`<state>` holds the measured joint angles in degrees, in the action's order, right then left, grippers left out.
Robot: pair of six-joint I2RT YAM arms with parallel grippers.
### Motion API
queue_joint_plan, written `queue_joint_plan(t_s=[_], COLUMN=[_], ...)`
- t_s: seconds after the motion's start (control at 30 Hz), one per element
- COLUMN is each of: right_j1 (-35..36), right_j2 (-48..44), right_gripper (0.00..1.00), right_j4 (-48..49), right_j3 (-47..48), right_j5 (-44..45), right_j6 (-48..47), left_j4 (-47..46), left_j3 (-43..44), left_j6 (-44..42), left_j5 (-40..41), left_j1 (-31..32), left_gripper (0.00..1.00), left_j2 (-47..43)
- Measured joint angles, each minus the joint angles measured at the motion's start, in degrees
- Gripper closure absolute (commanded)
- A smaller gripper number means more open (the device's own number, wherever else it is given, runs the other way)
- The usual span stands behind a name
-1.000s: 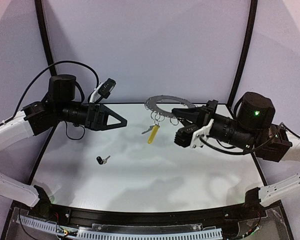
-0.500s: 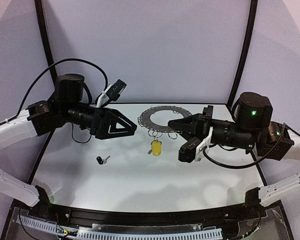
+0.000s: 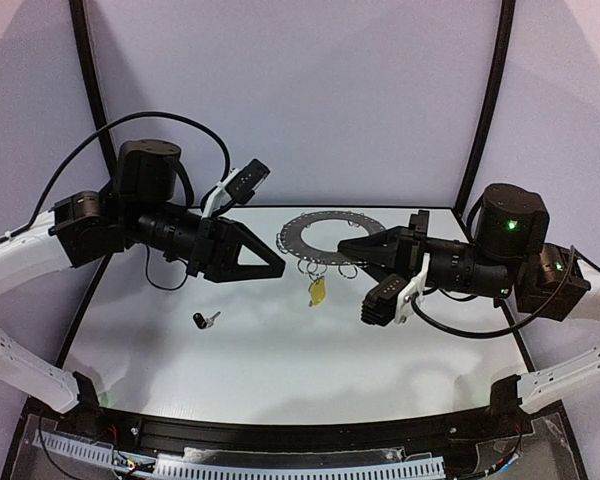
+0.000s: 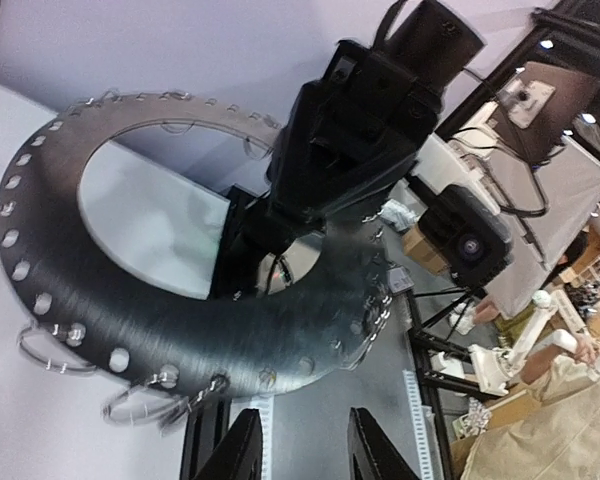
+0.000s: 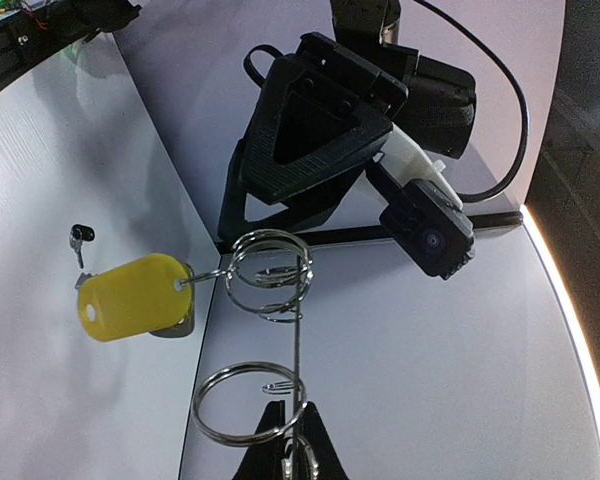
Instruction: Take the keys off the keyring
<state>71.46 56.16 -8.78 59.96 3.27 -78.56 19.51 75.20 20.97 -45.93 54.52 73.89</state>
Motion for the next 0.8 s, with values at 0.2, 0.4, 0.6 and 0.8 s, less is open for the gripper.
queue_joint_plan(t_s=[0.2,0.4,0.6,0.8], right_j1=[0.0,-0.3,-0.5,-0.7], right_j2=[-0.2,0.7,2.5,2.5], right_gripper=[1.00,1.00,1.00,1.00], right_j4=[0.0,1.7,3.1,1.9], right_j3=[-0.3,-2.3,-2.3,-2.4], right_j5=[0.4,0.7,1.0,0.9], right_j6=[2.6,5.8,7.2,8.4], left_j4=[14.8,16.8,16.6,16.5], left_j3=[6.1,10.8,11.8,11.8], left_j6=[-5.1,-6.5,-5.9,-5.4], left_j5=[11.1,9.2,6.1,5.7], left_j1=[0.7,0.8,1.3,1.6], left_gripper=[0.72,0.66,0.69,0.72], left_j2=[-1.6,-0.9,2.4,4.3])
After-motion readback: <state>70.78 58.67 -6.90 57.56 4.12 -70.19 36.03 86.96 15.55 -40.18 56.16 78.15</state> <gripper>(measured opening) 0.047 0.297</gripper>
